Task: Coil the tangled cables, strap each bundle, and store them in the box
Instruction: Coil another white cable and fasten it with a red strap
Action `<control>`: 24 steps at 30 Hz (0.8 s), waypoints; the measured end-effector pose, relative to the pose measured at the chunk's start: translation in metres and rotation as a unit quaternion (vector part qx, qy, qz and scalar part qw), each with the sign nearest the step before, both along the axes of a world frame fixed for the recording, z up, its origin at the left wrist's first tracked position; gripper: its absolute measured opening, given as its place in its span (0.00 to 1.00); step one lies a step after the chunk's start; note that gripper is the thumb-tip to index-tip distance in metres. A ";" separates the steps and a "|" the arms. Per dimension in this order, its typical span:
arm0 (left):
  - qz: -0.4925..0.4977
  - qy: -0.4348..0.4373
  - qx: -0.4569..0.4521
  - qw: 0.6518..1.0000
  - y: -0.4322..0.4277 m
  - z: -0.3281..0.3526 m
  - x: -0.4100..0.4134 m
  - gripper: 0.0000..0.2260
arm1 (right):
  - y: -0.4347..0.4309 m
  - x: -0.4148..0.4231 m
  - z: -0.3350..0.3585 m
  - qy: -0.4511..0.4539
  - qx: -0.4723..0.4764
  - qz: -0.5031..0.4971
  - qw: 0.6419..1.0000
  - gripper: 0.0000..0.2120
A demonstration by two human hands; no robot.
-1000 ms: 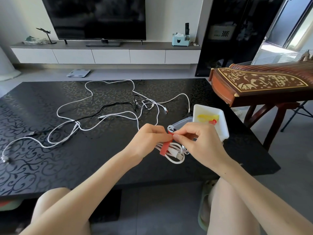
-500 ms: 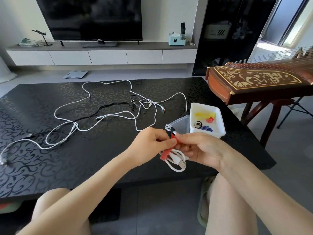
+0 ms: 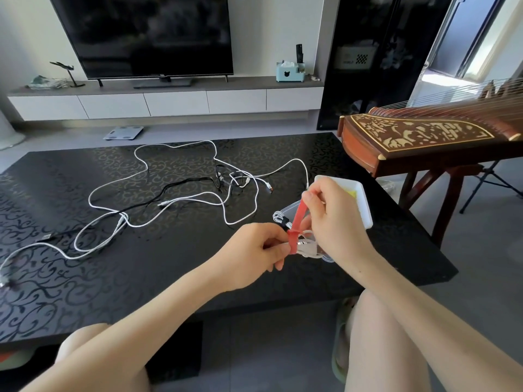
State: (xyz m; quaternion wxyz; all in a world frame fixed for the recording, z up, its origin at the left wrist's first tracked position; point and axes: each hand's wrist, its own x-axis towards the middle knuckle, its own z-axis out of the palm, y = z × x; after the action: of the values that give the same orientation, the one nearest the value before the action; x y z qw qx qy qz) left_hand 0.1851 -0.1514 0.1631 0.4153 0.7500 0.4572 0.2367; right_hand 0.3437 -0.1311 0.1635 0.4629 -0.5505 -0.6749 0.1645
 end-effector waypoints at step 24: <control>0.078 -0.054 0.165 0.982 -0.001 -0.006 0.027 0.13 | 0.021 0.011 0.003 -0.053 -0.170 -0.026 0.984 0.09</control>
State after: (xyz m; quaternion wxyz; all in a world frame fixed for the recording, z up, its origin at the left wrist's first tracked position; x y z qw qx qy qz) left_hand 0.2120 -0.1527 0.1568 0.2902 0.7565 0.4460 0.3802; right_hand 0.3549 -0.1102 0.1665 0.3307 -0.6466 -0.6460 0.2352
